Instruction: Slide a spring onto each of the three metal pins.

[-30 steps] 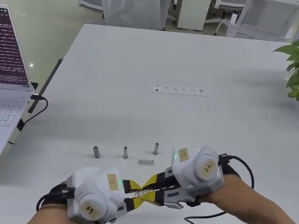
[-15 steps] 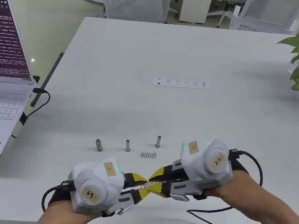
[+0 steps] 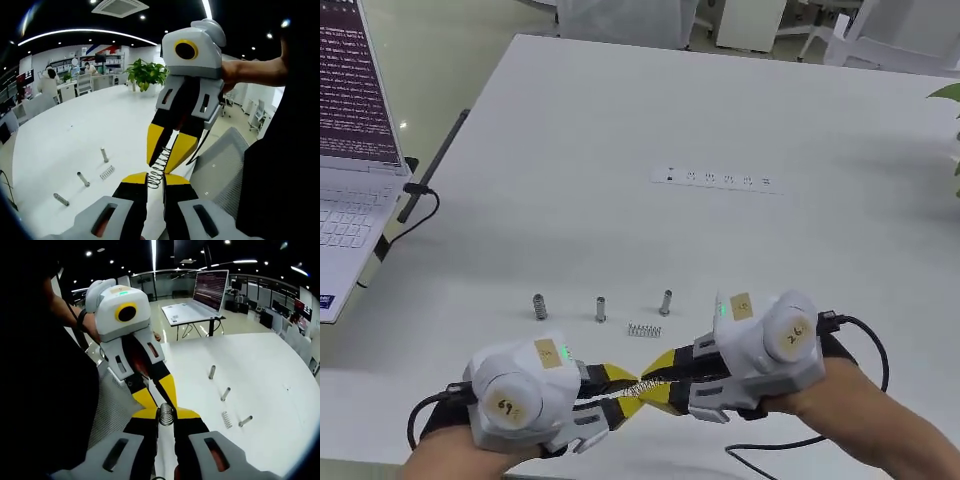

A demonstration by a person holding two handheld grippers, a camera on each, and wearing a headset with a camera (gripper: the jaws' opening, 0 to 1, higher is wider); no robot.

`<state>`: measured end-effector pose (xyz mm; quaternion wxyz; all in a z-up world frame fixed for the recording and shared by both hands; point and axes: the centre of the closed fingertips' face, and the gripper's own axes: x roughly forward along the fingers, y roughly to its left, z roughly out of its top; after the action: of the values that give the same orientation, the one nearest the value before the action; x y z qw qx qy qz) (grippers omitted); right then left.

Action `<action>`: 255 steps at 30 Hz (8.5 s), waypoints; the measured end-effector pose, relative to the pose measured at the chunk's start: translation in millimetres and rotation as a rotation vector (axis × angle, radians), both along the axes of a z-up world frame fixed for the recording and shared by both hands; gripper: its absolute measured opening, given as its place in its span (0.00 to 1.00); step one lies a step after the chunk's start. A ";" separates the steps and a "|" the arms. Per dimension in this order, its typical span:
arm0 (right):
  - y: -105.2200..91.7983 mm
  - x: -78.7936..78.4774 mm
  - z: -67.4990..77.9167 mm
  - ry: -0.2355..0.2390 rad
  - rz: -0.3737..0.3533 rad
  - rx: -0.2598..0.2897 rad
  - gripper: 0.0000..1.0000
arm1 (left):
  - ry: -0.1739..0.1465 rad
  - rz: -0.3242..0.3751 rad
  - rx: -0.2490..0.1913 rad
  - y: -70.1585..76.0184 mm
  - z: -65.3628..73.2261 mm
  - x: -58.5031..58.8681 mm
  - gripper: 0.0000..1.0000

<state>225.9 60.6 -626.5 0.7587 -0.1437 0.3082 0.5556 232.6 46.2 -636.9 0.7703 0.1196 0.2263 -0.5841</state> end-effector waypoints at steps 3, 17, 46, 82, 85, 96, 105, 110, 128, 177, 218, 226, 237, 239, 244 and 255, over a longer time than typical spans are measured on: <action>0.7 0.1 -0.1 0.001 0.002 0.000 0.08 | 0.005 0.003 0.002 0.0 -0.1 -0.3 0.03; 2.2 3.3 0.3 -0.010 0.019 -0.019 0.08 | -0.003 0.019 -0.015 1.9 0.6 3.7 0.04; -40.7 57.9 -6.0 -0.031 -0.110 -0.060 0.08 | 0.103 0.340 -0.039 85.6 -16.3 44.4 0.09; -19.9 155.9 -34.9 -0.016 -0.022 -0.241 0.08 | 0.140 0.535 0.046 163.7 -37.7 65.3 0.46; -13.2 161.5 -39.7 -0.014 -0.006 -0.255 0.08 | 0.137 0.543 0.044 168.3 -35.5 67.0 0.49; 8.1 172.3 -60.2 0.013 0.042 -0.291 0.08 | 0.141 0.563 0.028 178.8 -26.0 70.0 0.59; 17.9 178.2 -69.4 0.024 0.070 -0.311 0.08 | 0.139 0.552 0.030 181.4 -23.3 71.5 0.58; 20.0 179.4 -76.3 0.026 0.095 -0.336 0.08 | 0.132 0.551 0.030 183.5 -19.8 73.1 0.58; 26.1 174.9 -95.1 0.031 0.175 -0.395 0.08 | 0.128 0.561 0.031 188.5 -15.0 74.7 0.56; 41.0 173.2 -143.2 0.031 0.313 -0.499 0.09 | 0.123 0.569 0.022 195.6 -12.1 81.5 0.56; -8.6 173.9 -96.9 -0.018 0.101 -0.453 0.17 | 0.058 0.556 -0.079 180.0 5.2 87.2 0.77; -38.5 164.6 -92.0 -0.020 0.028 -0.454 0.16 | 0.065 0.540 -0.116 170.6 7.5 85.6 0.74; -56.2 150.5 -89.1 -0.018 -0.025 -0.451 0.16 | 0.055 0.517 -0.124 163.1 10.3 87.2 0.73; -55.7 149.1 -89.1 -0.019 -0.028 -0.448 0.16 | 0.058 0.515 -0.128 162.0 10.9 85.8 0.73; -51.8 142.5 -93.6 -0.012 -0.023 -0.442 0.16 | 0.055 0.514 -0.134 162.0 11.9 84.5 0.73; -42.5 131.0 -114.5 0.024 -0.013 -0.431 0.14 | 0.050 0.520 -0.132 166.7 14.2 82.5 0.73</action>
<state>357.0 18.1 -741.1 0.7105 -0.2939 0.4297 0.4735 315.1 212.9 -622.7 0.8948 -0.0071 0.2298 -0.3828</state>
